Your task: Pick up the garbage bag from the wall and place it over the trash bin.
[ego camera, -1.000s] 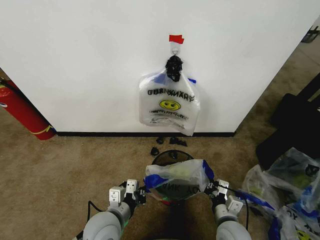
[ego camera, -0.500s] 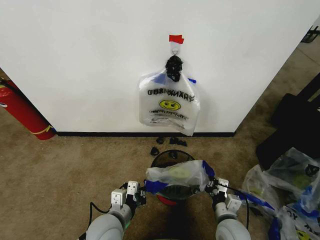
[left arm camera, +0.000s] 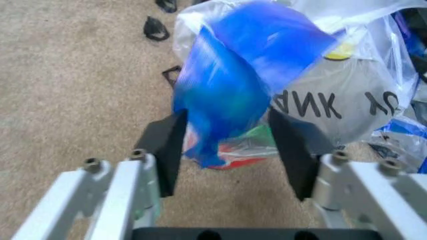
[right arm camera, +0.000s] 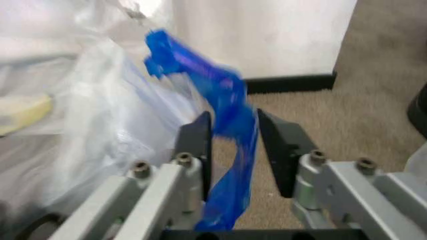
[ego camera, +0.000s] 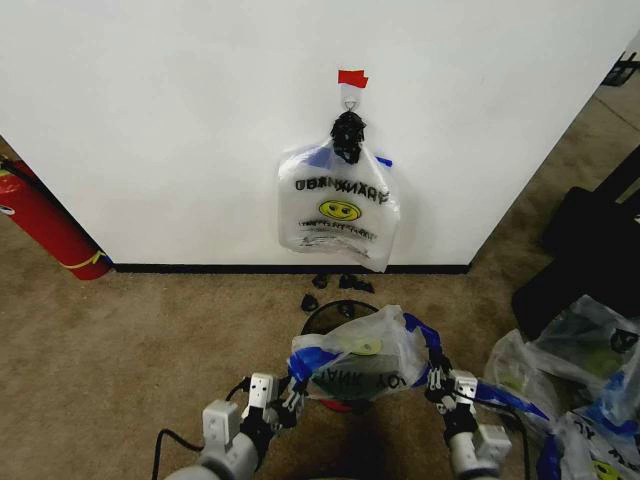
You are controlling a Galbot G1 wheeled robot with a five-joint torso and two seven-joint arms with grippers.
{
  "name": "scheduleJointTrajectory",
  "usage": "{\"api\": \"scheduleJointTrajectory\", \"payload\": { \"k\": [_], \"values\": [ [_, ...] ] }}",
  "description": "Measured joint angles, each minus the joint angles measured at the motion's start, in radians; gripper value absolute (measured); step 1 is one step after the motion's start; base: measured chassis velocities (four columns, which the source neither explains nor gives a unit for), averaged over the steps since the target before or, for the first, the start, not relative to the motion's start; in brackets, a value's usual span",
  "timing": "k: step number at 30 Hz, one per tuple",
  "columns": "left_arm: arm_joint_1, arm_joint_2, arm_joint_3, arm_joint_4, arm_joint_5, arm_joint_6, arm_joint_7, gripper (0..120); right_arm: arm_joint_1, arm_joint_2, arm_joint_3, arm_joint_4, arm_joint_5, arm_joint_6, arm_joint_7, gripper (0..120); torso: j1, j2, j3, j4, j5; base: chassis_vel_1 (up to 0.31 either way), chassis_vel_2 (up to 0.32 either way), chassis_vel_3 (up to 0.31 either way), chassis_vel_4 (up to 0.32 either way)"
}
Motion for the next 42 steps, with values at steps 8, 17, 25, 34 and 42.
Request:
{"api": "scheduleJointTrajectory", "payload": {
  "k": [8,17,25,34,42],
  "values": [
    [0.110,0.000,-0.086,-0.070,0.033,-0.028,0.003,84,-0.075,0.010,0.091,0.003,-0.016,0.136,-0.099,59,0.000,0.000,0.000,0.0001,0.0001,0.000,0.000,0.000,0.000],
    [0.100,-0.008,-0.135,-0.029,0.216,-0.246,0.113,100,-0.119,0.064,0.201,0.026,0.002,0.361,-0.173,93,0.000,0.000,0.000,0.0001,0.0000,0.000,0.000,0.000,0.000],
    [-0.069,0.029,-0.156,0.050,0.217,-0.282,0.202,100,-0.209,0.174,0.251,0.157,-0.008,0.414,-0.222,100,0.000,0.000,0.000,0.0002,-0.0003,0.000,0.000,0.000,0.000],
    [-0.285,0.120,-0.064,0.155,0.144,-0.150,0.308,100,-0.278,0.195,0.229,0.245,-0.037,0.406,-0.208,100,0.000,0.000,0.000,0.0000,-0.0001,0.000,0.000,0.000,0.000],
    [-0.757,0.126,0.210,0.355,0.016,-0.074,0.383,100,-0.318,0.239,0.225,0.276,-0.091,0.399,-0.199,100,0.000,0.000,0.000,0.0000,0.0005,0.000,0.000,0.000,0.000]
  ]
}}
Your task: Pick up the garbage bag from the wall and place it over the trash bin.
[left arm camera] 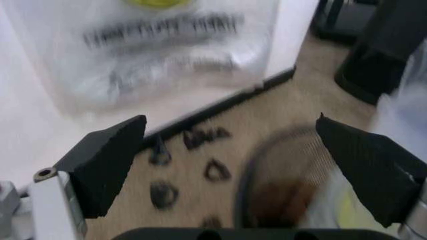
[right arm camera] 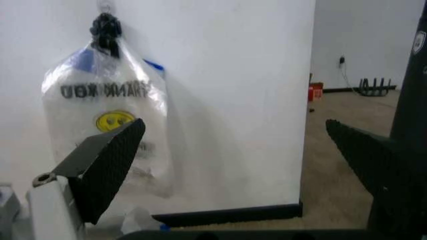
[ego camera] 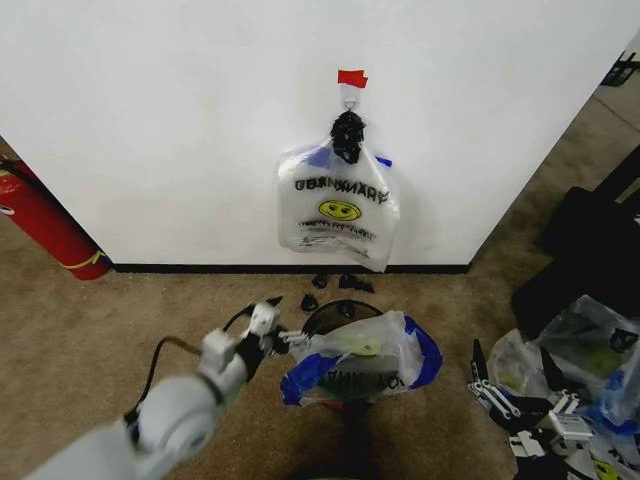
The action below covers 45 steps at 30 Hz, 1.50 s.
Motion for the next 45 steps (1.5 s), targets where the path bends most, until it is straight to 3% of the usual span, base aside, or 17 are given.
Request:
{"api": "scheduleJointTrajectory", "payload": {
  "k": [2,7,8,14,25,30,35,38,42,45],
  "values": [
    [-0.049,-0.001,0.028,0.014,-0.019,0.021,0.000,100,-0.004,0.004,0.000,0.002,-0.002,0.001,0.003,100,0.000,0.000,0.000,-0.0001,0.0001,0.000,0.000,0.000,0.000],
    [-0.321,-0.001,0.219,0.092,-0.133,0.191,0.052,100,-0.024,0.019,0.010,0.007,-0.011,0.012,0.014,100,0.000,0.000,0.000,0.0006,-0.0001,0.000,0.000,0.000,0.000],
    [-0.321,-0.001,0.219,0.092,-0.133,0.191,0.052,100,-0.024,0.019,0.010,0.007,-0.011,0.012,0.014,100,0.000,0.000,0.000,0.0006,-0.0001,0.000,0.000,0.000,0.000],
    [-0.506,-0.087,0.328,0.249,-0.199,0.378,0.147,100,-0.021,0.040,0.008,0.022,-0.029,-0.009,0.012,100,0.000,0.000,0.000,-0.0003,-0.0003,0.000,0.000,0.000,0.000],
    [-0.534,-0.142,0.363,0.394,-0.161,0.390,0.230,96,-0.025,0.048,0.000,0.010,-0.027,-0.012,0.016,100,0.000,0.000,0.000,0.0003,-0.0005,0.000,0.000,0.000,0.000],
    [-0.530,-0.158,0.375,0.412,-0.142,0.402,0.282,82,-0.020,0.044,-0.001,0.006,-0.017,-0.024,0.029,100,0.000,0.000,0.000,0.0002,-0.0004,0.000,0.000,0.000,0.000],
    [-0.534,-0.183,0.389,0.440,-0.140,0.403,0.295,61,-0.008,0.041,-0.001,-0.011,-0.010,-0.025,0.040,100,0.000,0.000,0.000,0.0000,-0.0004,0.000,0.000,0.000,0.000],
    [-0.539,-0.186,0.395,0.442,-0.143,0.402,0.295,56,-0.007,0.040,-0.001,-0.012,-0.008,-0.025,0.041,100,0.000,0.000,0.000,0.0001,-0.0004,0.000,0.000,0.000,0.000],
    [-0.554,-0.198,0.417,0.447,-0.155,0.401,0.302,34,-0.014,0.038,-0.013,-0.002,-0.008,-0.031,0.047,100,0.000,0.000,0.000,0.0001,-0.0004,0.000,0.000,0.000,0.000],
    [-0.553,-0.204,0.417,0.449,-0.155,0.402,0.302,27,-0.015,0.036,-0.013,0.001,-0.010,-0.031,0.047,100,0.000,0.000,0.000,0.0000,-0.0004,0.000,0.000,0.000,0.000]
  ]
}}
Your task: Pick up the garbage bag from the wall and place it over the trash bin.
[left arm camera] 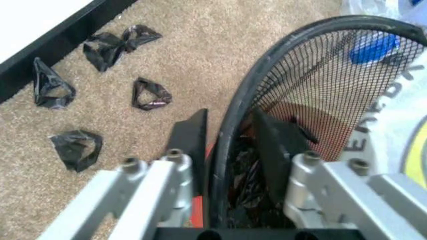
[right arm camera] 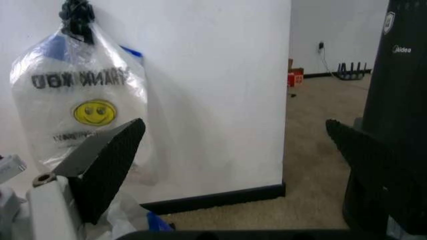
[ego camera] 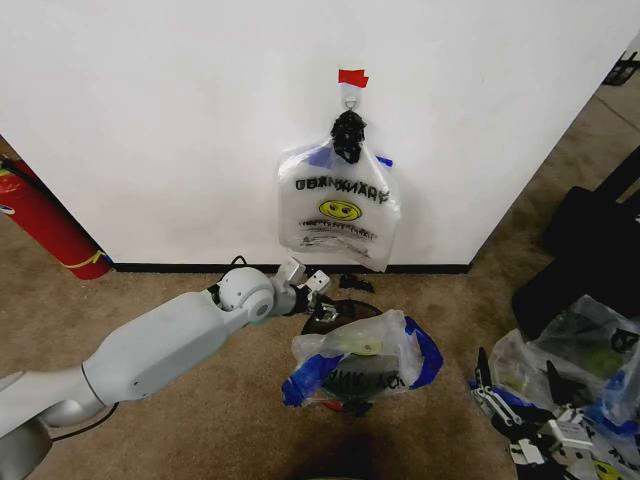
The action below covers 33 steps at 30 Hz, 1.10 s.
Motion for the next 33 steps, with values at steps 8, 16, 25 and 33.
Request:
{"api": "scheduleJointTrajectory", "payload": {
  "k": [8,16,25,33],
  "values": [
    [0.035,0.011,-0.011,-0.025,0.007,-0.006,-0.038,3,-0.003,-0.001,-0.005,0.000,-0.005,-0.007,0.000,100,0.000,0.000,0.000,0.0000,-0.0001,0.000,0.000,0.000,0.000],
    [0.134,0.062,-0.115,-0.136,-0.164,-0.005,-0.205,3,0.017,-0.016,-0.010,0.008,-0.002,-0.044,-0.007,100,0.000,0.000,0.000,0.0000,-0.0004,0.000,0.000,0.000,0.000],
    [0.302,0.107,-0.226,-0.311,-0.281,-0.050,-0.428,3,0.042,-0.042,-0.009,0.022,0.032,-0.115,0.012,100,0.000,0.000,0.000,0.0001,-0.0001,0.000,0.000,0.000,0.000],
    [0.481,0.096,-0.399,-0.392,-0.322,-0.141,-0.646,3,0.078,-0.075,-0.004,0.034,0.042,-0.173,0.034,100,0.000,0.000,0.000,0.0002,0.0000,0.000,0.000,0.000,0.000]
  ]
}}
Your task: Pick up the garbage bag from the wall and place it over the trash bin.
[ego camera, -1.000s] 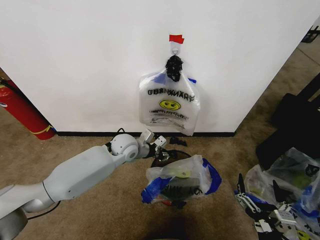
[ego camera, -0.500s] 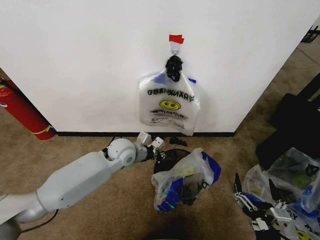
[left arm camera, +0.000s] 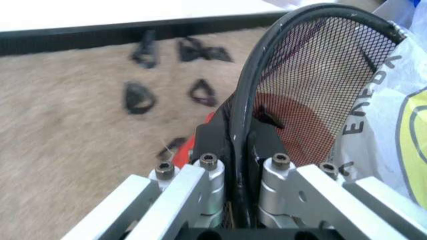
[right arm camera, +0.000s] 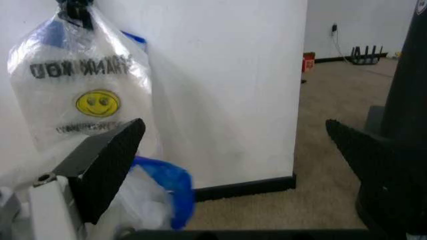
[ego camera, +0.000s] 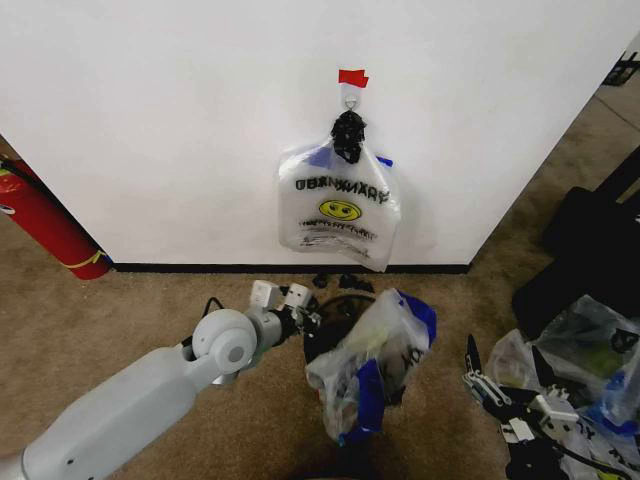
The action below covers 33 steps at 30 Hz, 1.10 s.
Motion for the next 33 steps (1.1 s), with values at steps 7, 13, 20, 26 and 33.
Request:
{"api": "scheduleJointTrajectory", "payload": {
  "k": [7,13,20,26,33],
  "values": [
    [0.158,-0.037,-0.086,-0.055,-0.030,-0.052,-0.141,3,0.008,-0.009,-0.003,-0.007,0.003,-0.032,0.022,100,0.000,0.000,0.000,0.0000,0.0000,0.000,0.000,0.000,0.000],
    [0.215,-0.086,-0.091,-0.074,0.015,-0.123,-0.181,3,0.020,-0.010,-0.014,-0.015,-0.005,-0.053,0.026,100,0.000,0.000,0.000,-0.0002,-0.0001,0.000,0.000,0.000,0.000],
    [0.207,-0.137,-0.070,-0.044,0.064,-0.192,-0.233,3,0.032,-0.029,-0.012,-0.010,-0.005,-0.086,0.036,100,0.000,0.000,0.000,-0.0001,0.0001,0.000,0.000,0.000,0.000],
    [0.206,-0.164,-0.058,-0.034,0.066,-0.204,-0.294,3,0.050,-0.044,-0.022,0.003,-0.003,-0.129,0.046,100,0.000,0.000,0.000,-0.0002,0.0000,0.000,0.000,0.000,0.000],
    [0.233,-0.167,-0.060,-0.034,0.043,-0.205,-0.322,3,0.079,-0.059,-0.038,0.012,-0.007,-0.174,0.061,100,0.000,0.000,0.000,0.0000,0.0000,0.000,0.000,0.000,0.000]
  ]
}}
